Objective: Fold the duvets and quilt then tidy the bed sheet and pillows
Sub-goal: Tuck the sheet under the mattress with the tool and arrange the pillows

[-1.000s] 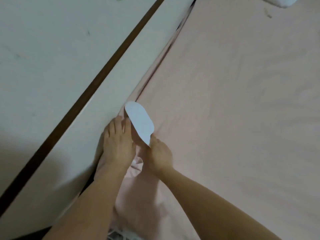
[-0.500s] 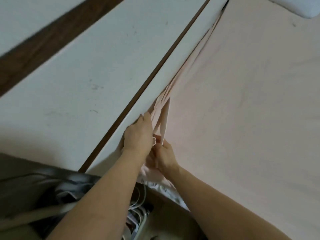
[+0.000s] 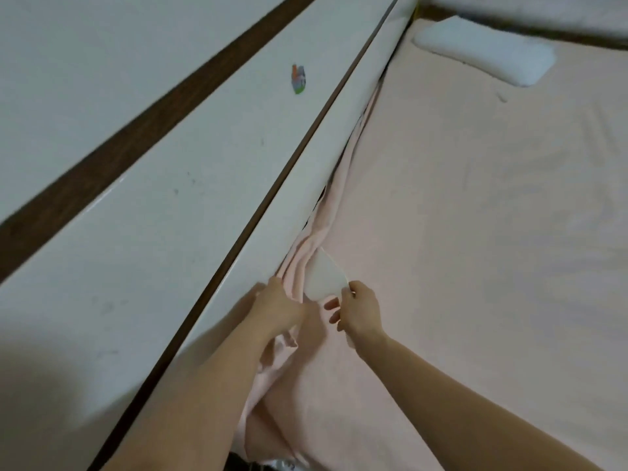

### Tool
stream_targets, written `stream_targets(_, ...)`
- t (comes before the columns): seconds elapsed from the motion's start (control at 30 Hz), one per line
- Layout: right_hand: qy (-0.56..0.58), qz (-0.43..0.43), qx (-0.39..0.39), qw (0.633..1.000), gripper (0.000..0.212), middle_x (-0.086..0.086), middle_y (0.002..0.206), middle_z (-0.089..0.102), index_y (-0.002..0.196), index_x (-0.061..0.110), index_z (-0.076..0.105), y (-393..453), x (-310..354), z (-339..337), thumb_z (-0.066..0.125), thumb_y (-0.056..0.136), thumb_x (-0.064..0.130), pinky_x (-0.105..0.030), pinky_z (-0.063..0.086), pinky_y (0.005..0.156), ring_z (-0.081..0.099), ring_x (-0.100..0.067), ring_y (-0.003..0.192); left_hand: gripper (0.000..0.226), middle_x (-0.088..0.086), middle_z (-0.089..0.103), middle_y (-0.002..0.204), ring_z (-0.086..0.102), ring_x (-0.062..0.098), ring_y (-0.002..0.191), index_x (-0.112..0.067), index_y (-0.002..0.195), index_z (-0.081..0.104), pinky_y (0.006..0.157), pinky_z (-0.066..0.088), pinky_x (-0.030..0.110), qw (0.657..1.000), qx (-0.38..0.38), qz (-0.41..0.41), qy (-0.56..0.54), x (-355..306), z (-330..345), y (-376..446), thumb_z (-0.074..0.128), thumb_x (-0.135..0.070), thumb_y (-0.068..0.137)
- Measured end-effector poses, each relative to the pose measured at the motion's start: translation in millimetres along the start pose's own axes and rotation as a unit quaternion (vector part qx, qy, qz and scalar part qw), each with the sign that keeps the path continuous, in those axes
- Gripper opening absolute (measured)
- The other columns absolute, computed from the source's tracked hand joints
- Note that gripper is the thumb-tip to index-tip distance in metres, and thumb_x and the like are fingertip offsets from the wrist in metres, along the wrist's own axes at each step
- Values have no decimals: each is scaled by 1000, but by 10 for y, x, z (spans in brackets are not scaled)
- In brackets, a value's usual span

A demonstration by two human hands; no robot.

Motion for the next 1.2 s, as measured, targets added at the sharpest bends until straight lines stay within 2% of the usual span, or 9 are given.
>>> stream_targets(0.1,-26,-27,-57,998,24,-14,85,65,83,8,49,524,222,-366,30,97,11,-30,41,57,52,-22,62,64,9,71,87,60,18,72,4,139,33,50,44,17,997,-27,-64,-37,-245,47,317,57,-34,93)
stream_targets(0.17,-34,-44,-76,996,21,-13,84,61,84,8,46,778,327,-535,30,97,12,-29,39,56,48,-21,63,52,13,69,93,53,16,59,3,132,46,44,41,24,991,-36,-109,-69,-337,124,572,53,-34,95)
stream_targets(0.33,-51,-92,-92,990,19,-5,77,54,89,8,43,1385,603,-758,29,100,14,-28,34,53,44,-15,59,38,16,57,128,55,32,112,-4,126,54,94,45,38,979,-75,-57,179,-810,143,1119,32,-22,101)
stream_targets(0.47,-48,-91,-122,987,16,-1,74,52,94,9,42,1690,678,-764,29,101,15,-30,37,53,47,-15,60,26,20,67,106,63,23,73,2,103,62,62,51,27,992,-48,-46,111,-897,178,1491,44,-17,98)
stream_targets(0.6,-19,-56,-79,995,15,-11,84,60,98,11,43,1844,637,-637,30,99,18,-48,55,65,56,-26,66,22,25,61,113,65,39,96,4,114,45,81,54,39,989,-90,-14,116,-1034,152,1688,45,-7,95)
stream_targets(0.77,-50,-7,-27,998,17,-16,91,62,99,7,44,2023,465,-564,30,98,16,-48,57,69,62,-31,72,35,15,57,128,56,27,119,5,127,45,94,42,29,973,-65,-20,219,-1223,202,1854,51,-4,94)
stream_targets(0.93,-42,2,-21,999,17,-15,83,63,96,6,47,2171,366,-576,32,98,15,-35,54,55,58,-23,56,29,12,66,108,64,25,98,2,120,59,77,51,25,966,-26,-12,258,-1255,265,2160,41,-6,98)
stream_targets(1.03,-19,-1,-29,999,16,-12,77,59,89,6,45,2155,354,-603,35,99,15,-28,50,45,56,-21,52,29,16,60,120,58,30,112,1,116,59,88,45,33,968,-71,20,238,-1310,213,2131,41,-2,94)
stream_targets(1.2,2,-4,-73,997,19,-14,81,61,88,6,46,2083,444,-746,34,98,16,-27,46,41,55,-20,47,21,14,55,118,56,28,107,-1,111,58,78,41,28,968,-121,68,210,-1562,78,2110,48,-9,94)
Point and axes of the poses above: each hand's wrist, its own y-axis towards the middle knuckle, its own z-axis out of the palm, x = y × z, the point moved 8 cm from there along y, towards the middle knuckle
